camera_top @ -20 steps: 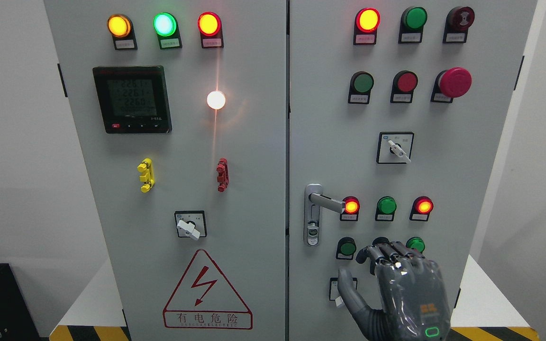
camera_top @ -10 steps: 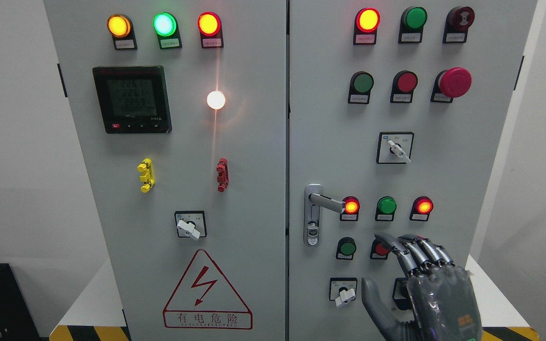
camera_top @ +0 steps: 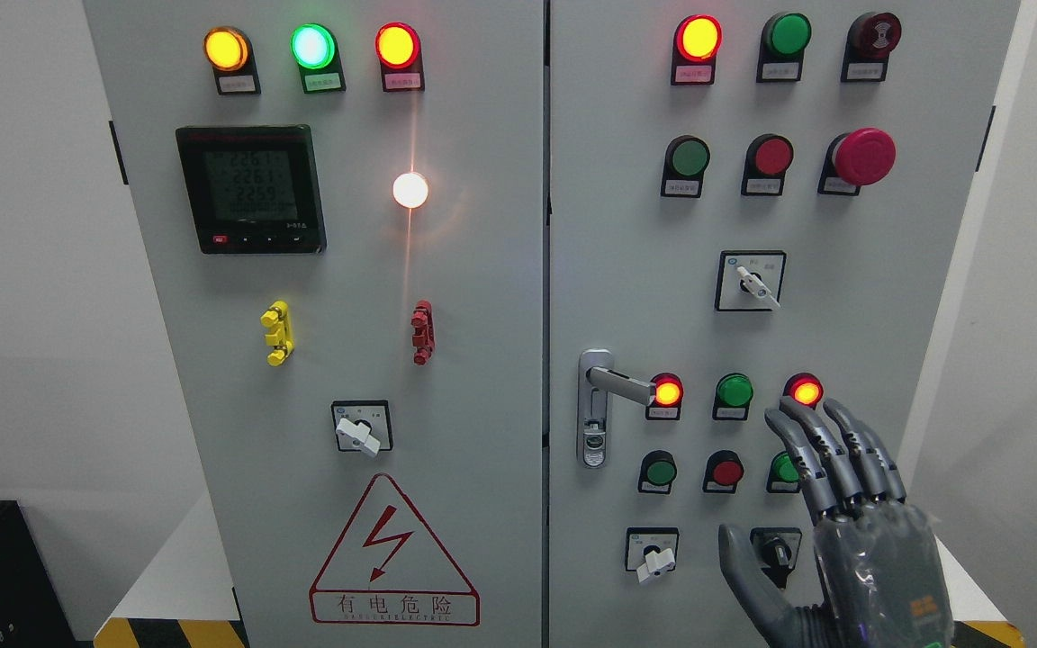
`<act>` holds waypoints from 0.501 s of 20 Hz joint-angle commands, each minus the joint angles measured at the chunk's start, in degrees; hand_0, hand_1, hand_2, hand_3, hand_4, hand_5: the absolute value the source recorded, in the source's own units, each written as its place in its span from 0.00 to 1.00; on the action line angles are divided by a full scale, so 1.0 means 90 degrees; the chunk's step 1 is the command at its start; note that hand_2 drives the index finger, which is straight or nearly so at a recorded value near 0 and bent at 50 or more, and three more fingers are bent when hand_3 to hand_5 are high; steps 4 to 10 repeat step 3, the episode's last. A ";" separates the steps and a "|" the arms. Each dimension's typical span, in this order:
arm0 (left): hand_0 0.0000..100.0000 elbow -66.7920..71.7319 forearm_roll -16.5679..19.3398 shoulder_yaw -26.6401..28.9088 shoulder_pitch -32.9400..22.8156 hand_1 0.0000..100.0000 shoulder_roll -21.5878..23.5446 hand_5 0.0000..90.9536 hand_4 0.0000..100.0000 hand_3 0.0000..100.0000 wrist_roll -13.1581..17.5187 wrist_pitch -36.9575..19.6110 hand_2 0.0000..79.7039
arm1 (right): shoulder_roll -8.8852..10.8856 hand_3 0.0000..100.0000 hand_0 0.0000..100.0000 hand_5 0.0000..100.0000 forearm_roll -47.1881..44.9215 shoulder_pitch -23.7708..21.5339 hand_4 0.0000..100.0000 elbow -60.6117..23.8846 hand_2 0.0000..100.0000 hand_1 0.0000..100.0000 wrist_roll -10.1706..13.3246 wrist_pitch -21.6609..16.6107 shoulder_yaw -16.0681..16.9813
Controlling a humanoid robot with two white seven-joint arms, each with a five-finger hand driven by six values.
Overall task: Release door handle
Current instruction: 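Open the right hand and pull it away from the handle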
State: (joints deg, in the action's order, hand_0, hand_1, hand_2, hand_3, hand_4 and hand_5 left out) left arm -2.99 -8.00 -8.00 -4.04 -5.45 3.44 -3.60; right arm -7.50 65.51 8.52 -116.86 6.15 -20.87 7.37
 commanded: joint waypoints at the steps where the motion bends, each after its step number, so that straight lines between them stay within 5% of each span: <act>1: 0.12 0.0000 0.0000 0.0000 0.0000 0.56 0.0000 0.00 0.00 0.00 -0.0001 0.0000 0.00 | -0.0007 0.01 0.50 0.00 -0.0052 0.0030 0.01 0.0005 0.03 0.14 -0.0010 0.0014 0.0207; 10: 0.12 0.0000 0.0000 0.0000 0.0000 0.56 0.0000 0.00 0.00 0.00 -0.0001 0.0000 0.00 | -0.0007 0.01 0.49 0.00 -0.0052 0.0059 0.01 0.0005 0.03 0.14 -0.0010 0.0014 0.0207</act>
